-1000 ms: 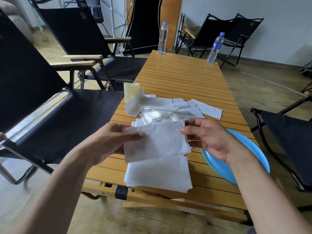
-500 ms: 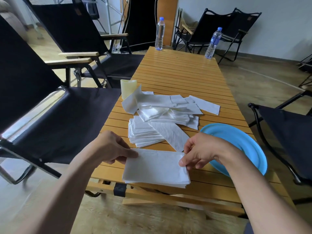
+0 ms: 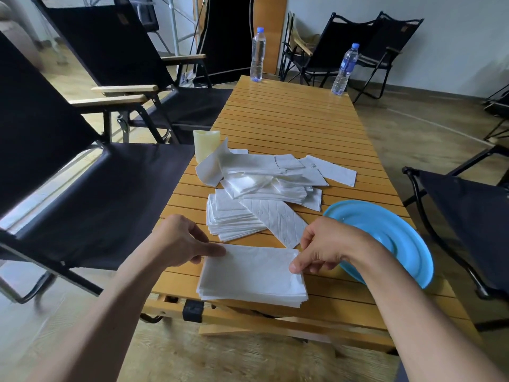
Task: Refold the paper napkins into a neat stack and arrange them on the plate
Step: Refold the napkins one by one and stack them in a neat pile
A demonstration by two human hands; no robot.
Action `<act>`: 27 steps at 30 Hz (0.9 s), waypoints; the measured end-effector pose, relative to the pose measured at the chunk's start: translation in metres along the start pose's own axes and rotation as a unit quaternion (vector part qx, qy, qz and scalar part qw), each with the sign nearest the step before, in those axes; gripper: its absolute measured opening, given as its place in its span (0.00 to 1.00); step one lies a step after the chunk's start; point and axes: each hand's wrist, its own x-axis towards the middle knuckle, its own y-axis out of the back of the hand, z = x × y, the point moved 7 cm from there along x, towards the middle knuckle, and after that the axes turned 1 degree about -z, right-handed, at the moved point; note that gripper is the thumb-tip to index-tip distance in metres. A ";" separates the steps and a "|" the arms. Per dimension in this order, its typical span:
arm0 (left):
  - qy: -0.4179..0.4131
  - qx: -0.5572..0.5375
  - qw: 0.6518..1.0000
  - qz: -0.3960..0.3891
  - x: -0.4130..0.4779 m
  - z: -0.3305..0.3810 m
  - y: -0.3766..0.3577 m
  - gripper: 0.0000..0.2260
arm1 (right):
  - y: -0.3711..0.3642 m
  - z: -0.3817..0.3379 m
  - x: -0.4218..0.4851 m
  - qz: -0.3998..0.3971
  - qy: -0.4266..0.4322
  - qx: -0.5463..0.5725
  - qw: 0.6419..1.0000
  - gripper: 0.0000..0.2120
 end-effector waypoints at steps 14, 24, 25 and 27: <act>-0.174 -0.071 0.970 0.152 -0.011 0.032 0.012 0.07 | 0.005 -0.024 0.033 0.298 0.132 -0.176 0.929 0.03; -0.313 -0.053 0.939 0.132 -0.020 0.055 0.009 0.37 | 0.042 -0.054 -0.026 0.267 0.332 0.121 0.896 0.04; -0.329 -0.060 0.936 0.109 -0.024 0.060 0.007 0.38 | 0.040 -0.057 -0.030 0.253 0.347 0.149 0.891 0.04; -0.354 -0.066 0.929 0.086 -0.028 0.067 0.003 0.34 | 0.039 -0.061 -0.034 0.229 0.361 0.201 0.881 0.03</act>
